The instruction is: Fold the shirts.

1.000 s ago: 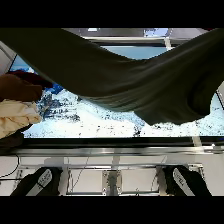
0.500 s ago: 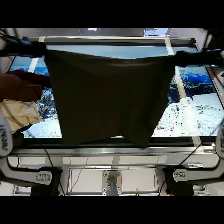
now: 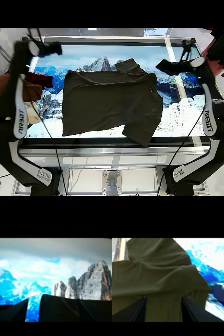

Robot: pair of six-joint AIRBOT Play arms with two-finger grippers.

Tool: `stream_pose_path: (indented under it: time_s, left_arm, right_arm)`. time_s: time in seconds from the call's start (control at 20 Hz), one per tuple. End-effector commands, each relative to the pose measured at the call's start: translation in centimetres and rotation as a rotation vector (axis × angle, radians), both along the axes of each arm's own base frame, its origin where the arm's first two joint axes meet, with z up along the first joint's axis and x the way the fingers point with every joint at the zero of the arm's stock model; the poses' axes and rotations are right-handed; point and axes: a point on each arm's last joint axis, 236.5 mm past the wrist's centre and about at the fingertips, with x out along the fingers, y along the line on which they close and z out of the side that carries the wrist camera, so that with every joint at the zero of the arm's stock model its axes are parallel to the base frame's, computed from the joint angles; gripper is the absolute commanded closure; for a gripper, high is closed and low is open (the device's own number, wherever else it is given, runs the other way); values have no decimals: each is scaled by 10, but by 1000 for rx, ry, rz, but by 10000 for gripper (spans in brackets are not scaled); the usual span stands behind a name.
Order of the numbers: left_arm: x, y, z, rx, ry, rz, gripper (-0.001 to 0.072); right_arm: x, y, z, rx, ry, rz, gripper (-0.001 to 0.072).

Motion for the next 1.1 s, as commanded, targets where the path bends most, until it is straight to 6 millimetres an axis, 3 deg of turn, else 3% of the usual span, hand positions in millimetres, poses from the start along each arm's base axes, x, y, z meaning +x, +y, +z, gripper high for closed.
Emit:
stream_pose_path:
  time_s: [0.0, 0.1, 0.15, 0.25, 0.35, 0.4, 0.55, 0.6, 0.7, 0.85, 1.05]
  left_arm:
    - [-57, 50, 71, 132, 0, 31, 13]
    - [-110, 90, 74, 125, 88, 111, 13]
    - [-139, 108, 60, 96, 162, 150, 13]
    - [-193, 126, 11, 13, 303, 194, 13]
    - [-244, 120, -54, -126, 385, 225, 13]
    - [-269, 107, -91, -219, 415, 244, 13]
    - [-322, 52, -180, -532, 488, 294, 13]
    - [-332, 33, -202, -625, 518, 303, 13]
    - [-342, 11, -225, -738, 545, 317, 13]
    - [-349, -4, -229, -770, 576, 274, 12]
    - [-354, -9, -229, -778, 603, 255, 12]
  right_arm:
    - [-62, -54, 16, -117, 169, 9, 243]
    - [-121, -95, 19, -205, 333, -3, 242]
    - [-146, -108, 20, -218, 382, -4, 242]
    - [-183, -120, 16, -179, 408, -22, 243]
    - [-216, -113, -3, -80, 404, -25, 243]
    - [-229, -105, -18, -14, 395, -34, 242]
    - [-254, -69, -70, 304, 408, -161, 242]
    - [-260, -50, -86, 418, 428, -189, 242]
    - [-266, -25, -113, 514, 423, -208, 242]
    - [-270, -18, -148, 475, 438, -290, 243]
    - [-257, -1, -166, 395, 439, -271, 243]
